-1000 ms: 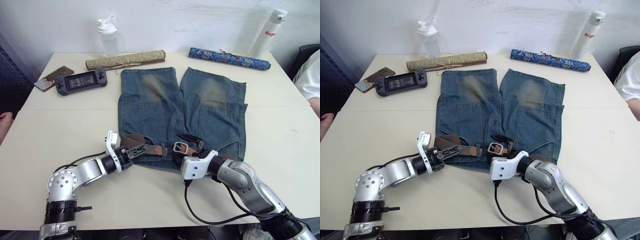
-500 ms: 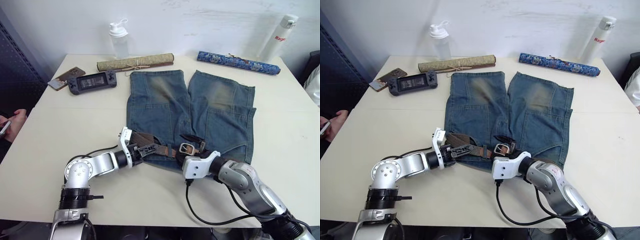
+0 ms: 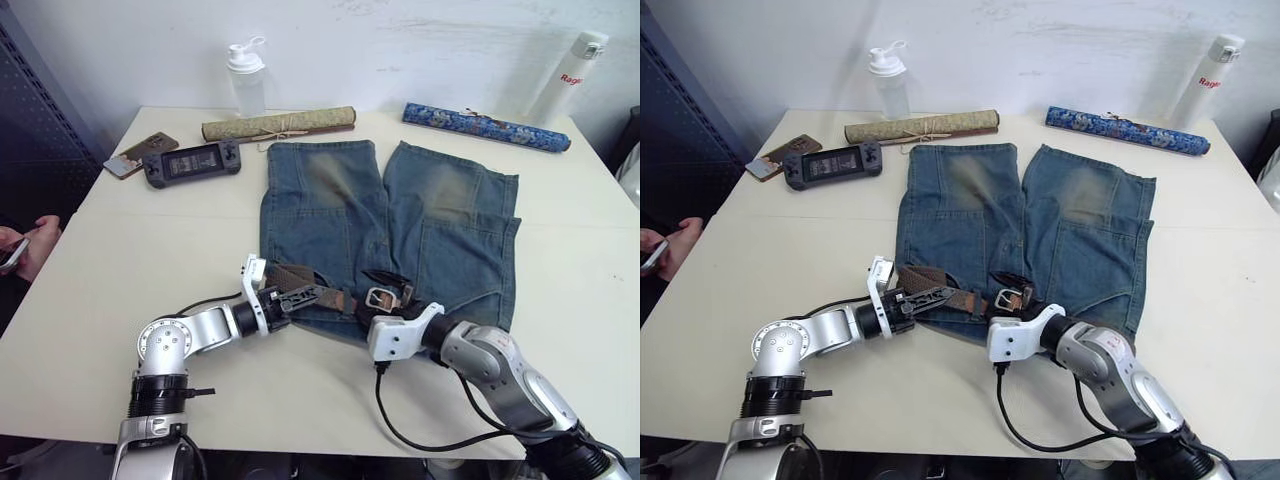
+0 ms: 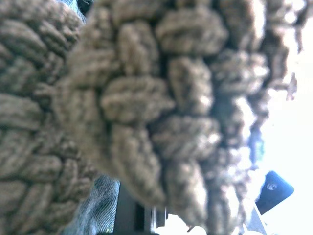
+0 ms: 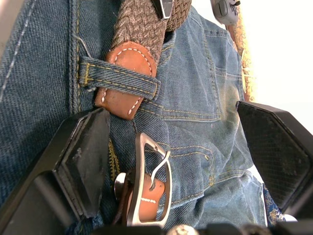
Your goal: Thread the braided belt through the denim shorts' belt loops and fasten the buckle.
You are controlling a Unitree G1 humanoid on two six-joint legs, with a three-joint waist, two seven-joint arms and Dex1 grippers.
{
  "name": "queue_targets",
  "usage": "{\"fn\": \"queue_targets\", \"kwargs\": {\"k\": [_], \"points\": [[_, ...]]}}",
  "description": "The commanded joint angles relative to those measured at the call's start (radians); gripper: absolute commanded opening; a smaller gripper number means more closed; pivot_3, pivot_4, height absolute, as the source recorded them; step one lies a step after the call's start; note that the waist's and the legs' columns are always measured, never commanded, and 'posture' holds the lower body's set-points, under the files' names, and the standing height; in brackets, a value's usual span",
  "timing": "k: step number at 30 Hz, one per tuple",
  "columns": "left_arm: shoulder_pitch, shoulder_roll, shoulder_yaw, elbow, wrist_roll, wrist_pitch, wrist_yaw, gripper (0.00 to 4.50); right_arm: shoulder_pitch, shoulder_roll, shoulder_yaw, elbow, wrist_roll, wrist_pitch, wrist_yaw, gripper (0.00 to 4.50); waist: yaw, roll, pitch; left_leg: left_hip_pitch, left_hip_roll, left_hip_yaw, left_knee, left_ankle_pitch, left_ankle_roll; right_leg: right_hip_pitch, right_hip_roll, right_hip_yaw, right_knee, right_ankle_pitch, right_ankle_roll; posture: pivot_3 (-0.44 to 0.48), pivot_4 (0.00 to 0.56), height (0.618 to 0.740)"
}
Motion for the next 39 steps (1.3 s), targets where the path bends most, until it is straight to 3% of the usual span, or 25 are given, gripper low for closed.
{"fn": "queue_targets", "kwargs": {"k": [1,13,26,39], "points": [[0.028,-0.044,-0.050,0.047,0.041,0.053,0.009,0.00,0.038,-0.002,0.019,-0.029,0.001,-0.005,0.029,4.39,0.000,0.000,0.000,0.000,0.000,0.000,-0.001,0.000,0.000,0.000,0.000,0.000,-0.001,0.000,0.000,0.000,0.150,0.717],[-0.010,-0.118,-0.060,0.118,0.211,0.029,0.032,0.00,0.068,0.008,0.008,-0.082,-0.002,0.020,0.042,4.39,0.011,0.007,-0.005,0.006,-0.002,-0.003,-0.006,0.002,0.002,0.003,-0.002,-0.002,-0.008,0.002,0.002,0.000,0.150,0.717],[0.011,-0.085,-0.109,0.082,0.291,0.081,-0.088,0.00,0.064,0.011,-0.010,-0.084,-0.025,0.035,0.049,4.39,0.016,0.011,-0.008,0.006,-0.002,-0.003,-0.009,0.002,0.002,0.003,-0.002,-0.003,-0.012,0.003,0.003,0.000,0.150,0.717],[0.014,-0.083,-0.077,0.075,0.301,0.093,-0.144,0.00,0.087,-0.038,-0.141,-0.191,0.206,-0.034,0.100,4.39,0.016,0.010,-0.007,0.001,-0.002,-0.003,-0.010,0.001,0.003,0.003,-0.002,-0.003,-0.015,0.003,0.004,0.000,0.150,0.717]]}}
